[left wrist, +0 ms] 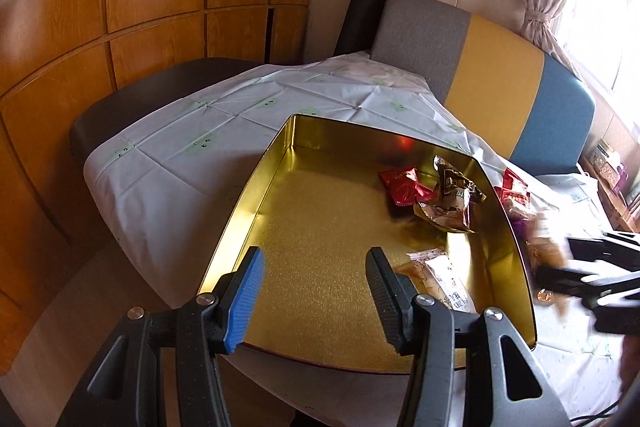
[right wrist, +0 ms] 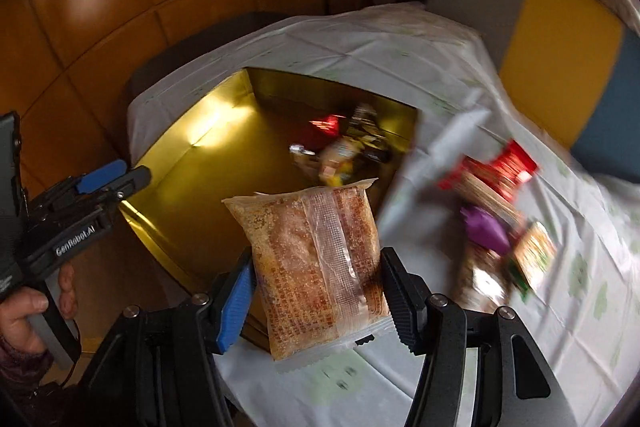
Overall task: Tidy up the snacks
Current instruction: 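Carry the rice-cracker bag into the gold box and release it with the right gripper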
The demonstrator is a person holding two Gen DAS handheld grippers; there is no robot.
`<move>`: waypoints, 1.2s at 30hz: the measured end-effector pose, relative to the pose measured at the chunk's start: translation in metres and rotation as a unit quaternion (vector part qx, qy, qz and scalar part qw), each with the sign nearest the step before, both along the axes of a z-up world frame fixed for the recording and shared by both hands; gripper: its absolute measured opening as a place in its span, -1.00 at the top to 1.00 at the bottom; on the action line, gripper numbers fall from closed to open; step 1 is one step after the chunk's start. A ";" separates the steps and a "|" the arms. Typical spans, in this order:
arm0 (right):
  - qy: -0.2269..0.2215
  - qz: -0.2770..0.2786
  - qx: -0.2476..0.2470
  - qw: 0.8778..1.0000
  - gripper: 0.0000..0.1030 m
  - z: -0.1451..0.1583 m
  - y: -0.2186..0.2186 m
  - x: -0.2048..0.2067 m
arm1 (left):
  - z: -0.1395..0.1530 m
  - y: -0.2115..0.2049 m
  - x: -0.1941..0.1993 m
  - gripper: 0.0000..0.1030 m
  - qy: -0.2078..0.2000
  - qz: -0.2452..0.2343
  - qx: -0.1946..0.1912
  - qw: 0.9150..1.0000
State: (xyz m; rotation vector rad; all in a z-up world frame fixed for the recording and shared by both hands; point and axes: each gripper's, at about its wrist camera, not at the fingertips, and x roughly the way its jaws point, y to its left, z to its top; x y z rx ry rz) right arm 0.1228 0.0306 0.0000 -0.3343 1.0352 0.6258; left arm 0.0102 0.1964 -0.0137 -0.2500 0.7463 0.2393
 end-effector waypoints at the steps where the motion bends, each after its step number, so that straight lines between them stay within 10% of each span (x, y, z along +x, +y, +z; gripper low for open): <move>1: 0.008 0.008 -0.007 1.000 -0.18 -0.006 0.012 0.001 | 0.000 0.001 0.000 -0.04 0.000 0.000 -0.002 1.000; 18: 0.035 0.019 -0.027 0.999 -0.37 -0.039 0.028 0.013 | -0.006 0.002 0.000 -0.04 0.007 0.002 -0.007 1.000; 36: -0.025 -0.147 0.038 0.988 -0.53 -0.004 -0.121 0.003 | 0.001 -0.025 0.003 -0.04 0.013 -0.046 0.007 0.999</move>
